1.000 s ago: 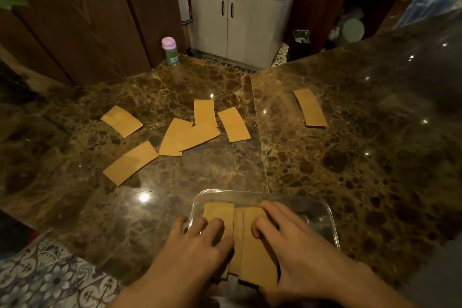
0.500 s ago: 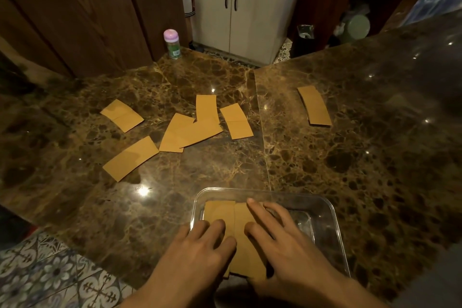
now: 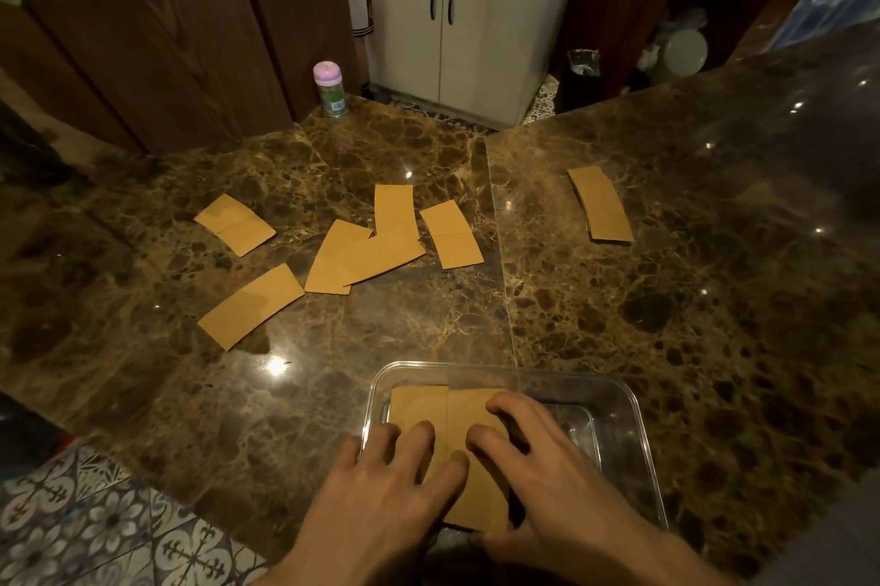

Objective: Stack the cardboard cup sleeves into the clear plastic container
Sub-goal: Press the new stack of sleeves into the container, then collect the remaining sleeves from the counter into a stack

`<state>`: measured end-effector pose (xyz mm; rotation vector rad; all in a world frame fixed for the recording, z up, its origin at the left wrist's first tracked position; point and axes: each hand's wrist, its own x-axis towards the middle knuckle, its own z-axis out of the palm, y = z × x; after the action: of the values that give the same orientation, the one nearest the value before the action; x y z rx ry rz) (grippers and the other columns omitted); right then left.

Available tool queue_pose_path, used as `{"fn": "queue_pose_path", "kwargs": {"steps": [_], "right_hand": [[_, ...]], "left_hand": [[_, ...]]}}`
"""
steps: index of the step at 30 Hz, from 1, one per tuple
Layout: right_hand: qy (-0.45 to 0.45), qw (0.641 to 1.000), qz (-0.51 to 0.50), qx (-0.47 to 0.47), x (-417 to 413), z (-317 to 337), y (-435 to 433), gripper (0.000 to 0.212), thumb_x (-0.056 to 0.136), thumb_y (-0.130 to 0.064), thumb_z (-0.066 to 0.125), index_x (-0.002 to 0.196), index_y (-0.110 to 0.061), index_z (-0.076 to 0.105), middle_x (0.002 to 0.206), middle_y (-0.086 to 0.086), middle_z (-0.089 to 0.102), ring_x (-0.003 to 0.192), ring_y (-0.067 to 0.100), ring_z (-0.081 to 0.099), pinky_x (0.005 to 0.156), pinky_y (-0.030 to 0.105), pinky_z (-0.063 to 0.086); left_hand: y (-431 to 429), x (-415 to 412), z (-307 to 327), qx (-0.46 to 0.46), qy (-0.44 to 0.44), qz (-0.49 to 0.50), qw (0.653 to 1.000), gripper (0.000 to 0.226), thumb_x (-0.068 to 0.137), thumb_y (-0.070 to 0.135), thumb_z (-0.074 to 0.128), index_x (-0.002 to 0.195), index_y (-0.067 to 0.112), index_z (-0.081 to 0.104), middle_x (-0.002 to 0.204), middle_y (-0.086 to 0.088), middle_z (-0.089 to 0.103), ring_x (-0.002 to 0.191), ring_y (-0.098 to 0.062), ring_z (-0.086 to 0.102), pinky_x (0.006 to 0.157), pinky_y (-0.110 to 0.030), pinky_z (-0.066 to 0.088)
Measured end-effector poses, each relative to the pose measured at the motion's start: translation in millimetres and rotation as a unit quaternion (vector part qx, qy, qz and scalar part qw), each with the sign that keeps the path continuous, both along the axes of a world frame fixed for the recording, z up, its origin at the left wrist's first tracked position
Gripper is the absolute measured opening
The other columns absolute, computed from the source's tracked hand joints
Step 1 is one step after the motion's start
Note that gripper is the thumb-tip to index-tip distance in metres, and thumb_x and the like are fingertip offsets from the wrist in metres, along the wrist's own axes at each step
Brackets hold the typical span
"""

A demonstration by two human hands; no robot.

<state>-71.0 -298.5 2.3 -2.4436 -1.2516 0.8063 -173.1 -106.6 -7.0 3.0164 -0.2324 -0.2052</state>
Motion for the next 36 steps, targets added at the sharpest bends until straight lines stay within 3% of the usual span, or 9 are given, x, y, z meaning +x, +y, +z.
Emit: {"fn": "queue_pose_path", "kwargs": {"steps": [7,12,16,21,25,28,30,32,36], "right_hand": [[-0.031,1.000,0.003,0.004,1,0,1,0.089,0.073,-0.084,0.051,0.147,-0.040,0.029,0.155,-0.009,0.012,0.144,0.012,0.016,0.108,0.031,0.042],[-0.047,0.999,0.009,-0.008,1,-2,1,0.084,0.078,-0.078,0.056,0.148,-0.040,0.028,0.157,-0.007,0.019,0.148,0.015,0.014,0.112,0.033,0.034],[-0.051,0.998,0.013,-0.017,4,2,2,0.087,0.076,-0.087,0.055,0.147,-0.044,0.028,0.155,-0.012,0.012,0.144,0.011,0.015,0.110,0.030,0.032],[-0.038,0.999,-0.002,0.022,15,21,12,0.084,0.068,-0.100,0.046,0.129,-0.042,0.053,0.139,-0.023,0.027,0.128,0.000,0.027,0.106,0.026,0.035],[-0.042,0.984,-0.099,0.143,32,34,28,0.053,0.080,-0.086,0.053,0.096,-0.036,0.063,0.099,-0.023,0.053,0.093,-0.002,0.054,0.079,0.017,0.047],[-0.067,0.976,-0.144,0.148,60,42,50,0.035,0.089,-0.071,0.054,0.093,-0.037,0.062,0.090,-0.023,0.058,0.082,-0.005,0.057,0.067,0.010,0.045],[-0.065,0.973,-0.174,0.140,86,42,66,0.027,0.091,-0.059,0.064,0.099,-0.033,0.066,0.090,-0.021,0.062,0.082,-0.006,0.059,0.065,0.008,0.043],[-0.058,0.969,-0.200,0.133,113,36,82,0.026,0.093,-0.050,0.070,0.106,-0.028,0.068,0.093,-0.016,0.066,0.085,-0.003,0.061,0.070,0.014,0.047],[-0.083,0.964,-0.247,0.061,169,6,116,0.053,0.090,-0.050,0.073,0.130,-0.017,0.062,0.117,0.000,0.069,0.103,0.016,0.062,0.092,0.035,0.051]], "left_hand": [[2,2,6,0.008,0.021,-0.008,1.000,0.055,0.076,0.068,0.040,0.104,0.034,0.073,0.103,-0.007,0.073,0.076,-0.032,0.072,0.047,-0.044,0.054],[0,2,9,-0.003,0.031,-0.001,1.000,0.051,0.078,0.067,0.041,0.102,0.036,0.074,0.102,-0.006,0.074,0.074,-0.031,0.071,0.049,-0.045,0.054],[3,2,7,0.014,0.038,-0.001,0.999,0.046,0.076,0.063,0.046,0.104,0.038,0.072,0.102,-0.004,0.073,0.076,-0.030,0.071,0.067,-0.057,0.057],[21,7,18,-0.016,0.049,-0.031,0.998,0.051,0.074,0.076,0.045,0.106,0.045,0.069,0.097,0.007,0.071,0.091,-0.021,0.073,0.086,-0.068,0.054],[44,28,42,-0.170,-0.011,0.017,0.985,0.047,0.092,0.073,0.043,0.130,0.049,0.056,0.132,0.024,0.058,0.123,0.001,0.053,0.107,-0.036,0.041],[75,52,51,-0.247,-0.019,0.101,0.964,0.039,0.094,0.061,0.053,0.129,0.046,0.059,0.125,0.030,0.057,0.113,0.012,0.052,0.097,-0.017,0.045],[107,67,45,-0.248,-0.034,0.166,0.954,0.038,0.089,0.049,0.069,0.126,0.040,0.063,0.120,0.023,0.062,0.107,0.007,0.056,0.091,-0.017,0.047],[144,81,29,-0.183,-0.036,0.226,0.956,0.049,0.084,0.045,0.078,0.129,0.034,0.063,0.126,0.009,0.065,0.112,-0.010,0.061,0.094,-0.035,0.051],[202,95,0,-0.049,0.038,0.349,0.935,0.082,0.074,0.054,0.084,0.145,0.032,0.049,0.142,-0.005,0.055,0.126,-0.029,0.055,0.100,-0.049,0.051]]}}
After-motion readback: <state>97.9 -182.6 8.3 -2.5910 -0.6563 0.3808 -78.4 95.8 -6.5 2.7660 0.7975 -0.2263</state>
